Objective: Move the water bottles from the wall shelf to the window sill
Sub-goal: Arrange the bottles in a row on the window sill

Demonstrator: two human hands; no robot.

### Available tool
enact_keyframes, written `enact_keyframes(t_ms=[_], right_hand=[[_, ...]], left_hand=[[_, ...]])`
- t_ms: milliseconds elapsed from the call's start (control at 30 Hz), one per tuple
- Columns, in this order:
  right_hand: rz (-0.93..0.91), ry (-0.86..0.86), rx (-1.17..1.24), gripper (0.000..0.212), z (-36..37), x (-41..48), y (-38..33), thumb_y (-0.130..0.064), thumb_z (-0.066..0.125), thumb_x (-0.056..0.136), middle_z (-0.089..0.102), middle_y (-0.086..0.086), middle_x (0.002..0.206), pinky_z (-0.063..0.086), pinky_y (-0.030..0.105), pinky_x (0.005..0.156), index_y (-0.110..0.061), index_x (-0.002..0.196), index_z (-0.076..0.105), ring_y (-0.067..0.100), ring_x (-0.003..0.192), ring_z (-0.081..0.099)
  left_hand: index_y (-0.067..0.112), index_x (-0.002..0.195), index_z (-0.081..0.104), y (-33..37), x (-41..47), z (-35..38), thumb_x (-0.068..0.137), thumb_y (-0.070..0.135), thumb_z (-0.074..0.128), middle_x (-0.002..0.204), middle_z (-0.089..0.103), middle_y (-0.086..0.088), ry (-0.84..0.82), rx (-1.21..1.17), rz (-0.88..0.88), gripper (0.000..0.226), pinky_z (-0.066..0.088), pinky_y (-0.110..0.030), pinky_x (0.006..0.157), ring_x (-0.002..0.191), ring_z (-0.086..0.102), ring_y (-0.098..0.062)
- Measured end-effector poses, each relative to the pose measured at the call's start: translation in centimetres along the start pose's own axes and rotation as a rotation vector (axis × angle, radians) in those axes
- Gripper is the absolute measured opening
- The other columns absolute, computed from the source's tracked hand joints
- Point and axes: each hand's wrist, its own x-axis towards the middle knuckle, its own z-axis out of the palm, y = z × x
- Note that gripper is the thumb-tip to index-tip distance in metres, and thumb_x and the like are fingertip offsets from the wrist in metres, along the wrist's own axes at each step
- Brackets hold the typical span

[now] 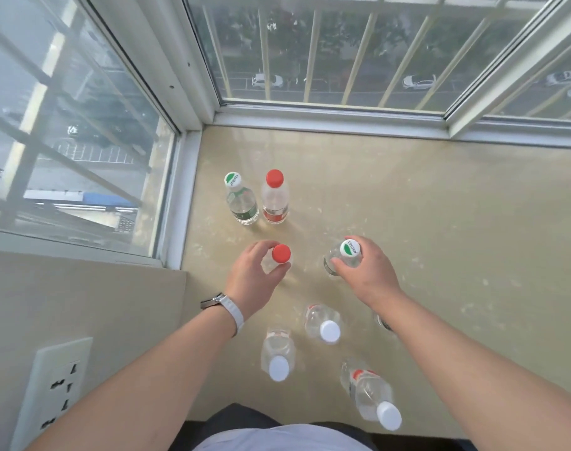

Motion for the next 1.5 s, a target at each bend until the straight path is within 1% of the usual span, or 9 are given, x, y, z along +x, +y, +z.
enact_keyframes(t_ms=[167,367,500,800,967,1100,1233,1333,1500], right_hand=[[-0.044,0.063,0.070,0.028,-0.5,2.1,-0.3,-0.030,0.075,0.081,0.060,-0.009,0.101,0.043,0.025,0.080,-0.031,0.102,0.056,0.011,0.094,0.056],[-0.129,0.118,0.066,0.033,-1.4,5.6,-1.8,-0.028,0.076,0.080,0.057,-0.010,0.101,0.041,0.021,0.080,-0.025,0.108,0.059,0.008,0.092,0.053],[-0.139,0.133,0.020,0.035,-2.2,8.1,-1.8,-0.030,0.074,0.081,0.056,-0.010,0.102,0.033,0.015,0.075,-0.022,0.111,0.059,0.006,0.091,0.050],[-0.093,0.125,0.014,0.033,-2.5,10.8,-0.4,-0.034,0.072,0.082,0.056,-0.010,0.105,0.036,0.020,0.076,-0.029,0.110,0.055,0.006,0.093,0.050],[-0.105,0.120,0.029,0.032,-2.6,11.1,-0.3,-0.030,0.072,0.082,0.056,-0.013,0.103,0.034,0.004,0.071,-0.035,0.104,0.049,-0.001,0.089,0.047],[-0.061,0.087,0.068,0.037,-2.9,11.0,0.2,-0.032,0.072,0.081,0.058,-0.014,0.109,0.043,0.022,0.085,-0.034,0.113,0.052,0.006,0.100,0.054],[-0.001,0.010,0.069,0.067,-3.7,10.4,0.6,-0.042,0.072,0.081,0.050,-0.011,0.138,0.038,0.031,0.106,-0.027,0.139,0.044,0.008,0.125,0.047],[-0.017,-0.002,-0.006,0.070,-4.9,9.2,0.6,-0.049,0.069,0.080,0.046,-0.010,0.143,0.037,0.035,0.107,-0.027,0.140,0.042,0.009,0.132,0.042],[-0.088,-0.052,-0.252,0.060,-7.7,4.3,1.4,-0.046,0.058,0.090,0.043,-0.003,0.147,0.031,0.029,0.103,-0.019,0.141,0.043,0.015,0.134,0.040]], left_hand=[[0.024,0.113,0.065,1.5,2.3,0.7,0.081,0.028,0.075,0.111,0.062,0.012,0.026,-0.008,0.065,0.033,0.048,-0.035,0.091,0.100,0.056,-0.009],[0.026,0.113,0.064,3.9,5.7,2.0,0.082,0.026,0.075,0.110,0.062,0.012,0.050,-0.065,0.123,0.032,0.050,-0.040,0.091,0.103,0.058,-0.013],[0.021,0.114,0.065,5.5,8.0,3.3,0.083,0.019,0.074,0.114,0.062,0.010,0.073,-0.077,0.182,0.032,0.049,-0.040,0.094,0.107,0.058,-0.013],[0.020,0.116,0.063,6.6,11.4,4.3,0.087,0.022,0.069,0.111,0.060,0.010,0.072,-0.074,0.167,0.030,0.047,-0.038,0.095,0.107,0.054,-0.009],[0.018,0.122,0.061,6.6,11.6,4.6,0.087,0.022,0.069,0.114,0.060,0.011,0.072,-0.077,0.157,0.036,0.046,-0.038,0.099,0.113,0.054,-0.011],[0.020,0.136,0.050,7.0,11.4,4.3,0.086,0.024,0.070,0.135,0.055,0.007,0.037,-0.050,0.137,0.053,0.041,-0.036,0.105,0.125,0.048,-0.010],[0.019,0.139,0.045,7.5,9.7,3.2,0.086,0.021,0.071,0.129,0.049,0.012,0.054,-0.037,0.183,0.058,0.037,-0.025,0.103,0.125,0.044,-0.007],[0.015,0.132,0.053,7.3,7.2,2.2,0.087,0.019,0.071,0.119,0.052,0.010,0.071,0.011,0.269,0.049,0.036,-0.021,0.096,0.112,0.048,-0.008],[0.016,0.126,0.060,6.1,1.8,1.3,0.089,0.023,0.065,0.129,0.059,0.001,-0.084,0.216,0.415,0.038,0.039,-0.029,0.099,0.118,0.053,-0.022]])
